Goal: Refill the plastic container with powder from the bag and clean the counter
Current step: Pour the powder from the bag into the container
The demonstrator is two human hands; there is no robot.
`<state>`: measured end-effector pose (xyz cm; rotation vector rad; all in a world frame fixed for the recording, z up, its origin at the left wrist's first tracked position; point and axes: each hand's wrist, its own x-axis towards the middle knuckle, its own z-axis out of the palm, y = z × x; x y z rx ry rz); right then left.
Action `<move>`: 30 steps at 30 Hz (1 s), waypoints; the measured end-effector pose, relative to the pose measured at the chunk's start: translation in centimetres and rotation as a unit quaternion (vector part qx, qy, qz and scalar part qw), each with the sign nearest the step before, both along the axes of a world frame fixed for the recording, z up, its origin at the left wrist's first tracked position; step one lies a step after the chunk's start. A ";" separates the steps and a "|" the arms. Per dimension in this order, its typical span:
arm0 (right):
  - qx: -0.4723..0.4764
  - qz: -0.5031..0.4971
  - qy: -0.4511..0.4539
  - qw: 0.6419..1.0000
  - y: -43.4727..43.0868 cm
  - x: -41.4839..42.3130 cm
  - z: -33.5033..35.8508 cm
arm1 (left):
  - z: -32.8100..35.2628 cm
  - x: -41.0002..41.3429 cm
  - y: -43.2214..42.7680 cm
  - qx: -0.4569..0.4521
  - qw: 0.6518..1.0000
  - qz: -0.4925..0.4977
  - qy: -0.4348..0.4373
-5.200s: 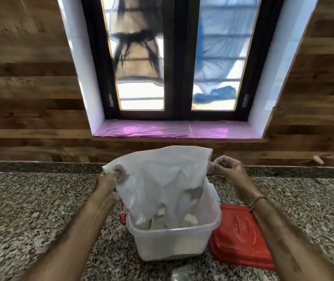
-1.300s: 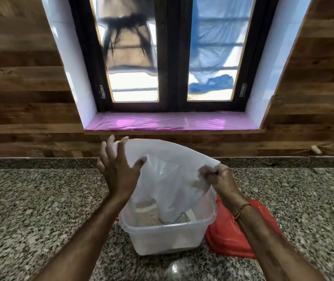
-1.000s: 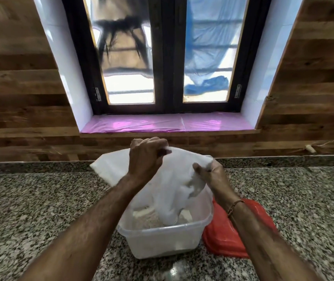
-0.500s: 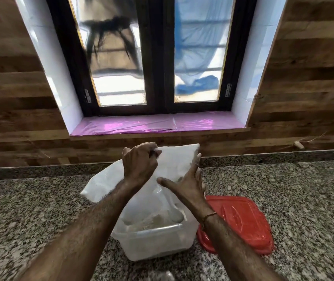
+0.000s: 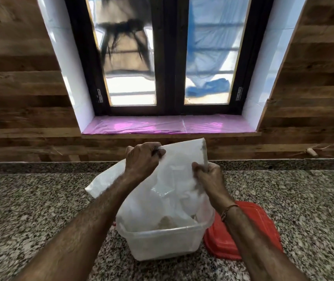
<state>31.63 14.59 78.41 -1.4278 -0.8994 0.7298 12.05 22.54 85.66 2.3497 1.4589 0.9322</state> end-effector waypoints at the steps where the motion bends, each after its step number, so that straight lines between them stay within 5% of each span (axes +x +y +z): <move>1: -0.005 0.021 -0.013 1.000 -0.2 0.1 0.0 | 0.0 -0.2 0.0 0.006 1.000 0.001 0.004; 4: -0.011 0.139 0.044 0.989 -0.8 0.3 -0.4 | 0.0 -1.2 -0.1 0.025 0.999 -0.015 0.016; 10: 0.028 0.035 0.154 0.987 -0.7 1.2 -0.9 | -0.1 -8.5 1.5 -0.029 0.994 0.060 0.085; 14: 0.021 0.103 0.134 0.985 -1.0 1.3 -1.0 | -2.8 -12.3 1.1 -0.227 0.949 0.014 -0.218; 18: -0.080 0.120 -0.078 0.986 -0.4 1.9 -1.8 | -3.6 -12.1 0.9 -0.252 0.883 0.008 -0.395; 22: -0.016 0.074 0.027 0.997 0.6 1.6 -0.8 | -6.1 -12.2 0.2 -0.330 0.758 0.020 -0.562; 27: -0.017 0.122 0.115 0.986 0.2 1.4 -0.7 | -9.7 -10.9 -2.2 -0.319 0.831 0.041 -0.453; 30: -0.099 0.214 0.025 0.971 0.0 1.1 -1.1 | -9.1 -10.3 -1.3 -0.269 0.839 0.076 -0.466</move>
